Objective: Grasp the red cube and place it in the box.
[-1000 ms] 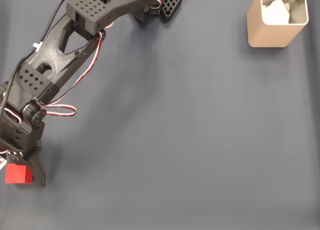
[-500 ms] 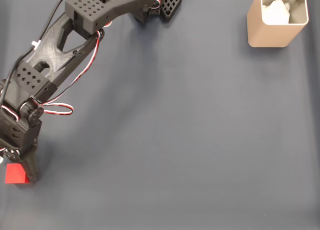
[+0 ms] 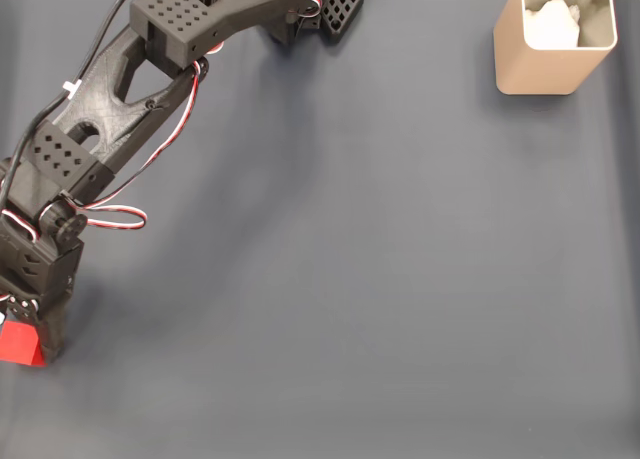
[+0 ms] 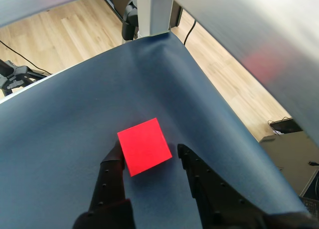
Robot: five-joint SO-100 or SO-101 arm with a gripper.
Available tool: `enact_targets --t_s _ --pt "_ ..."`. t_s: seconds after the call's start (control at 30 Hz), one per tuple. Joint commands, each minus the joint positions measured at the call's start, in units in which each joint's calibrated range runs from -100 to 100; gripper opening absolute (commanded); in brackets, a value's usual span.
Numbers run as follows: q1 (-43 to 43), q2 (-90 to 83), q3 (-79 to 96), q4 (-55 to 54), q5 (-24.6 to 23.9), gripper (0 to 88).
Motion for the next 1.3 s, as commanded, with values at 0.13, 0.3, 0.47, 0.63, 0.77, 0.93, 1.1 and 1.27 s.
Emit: enact_targets --t_s 0.13,0.3,0.47,0.63,0.77,0.93,1.1,1.27 --pt "0.44 -2.95 -2.23 -0.67 -0.20 22.1" --pt "0.44 -2.95 -2.23 -0.59 -0.20 19.0" --pt "0.30 -3.73 -1.14 -0.59 -0.29 14.1" --pt "0.02 -5.81 1.60 -0.59 -0.78 10.5" --pt "-0.34 -8.24 5.16 -0.92 -1.32 11.4" --pt "-0.76 -10.49 7.99 -1.33 -2.78 15.8" --pt "-1.26 -12.31 10.63 -1.90 -3.17 18.8" --pt "-1.69 -13.44 12.00 -1.90 -2.78 30.5"
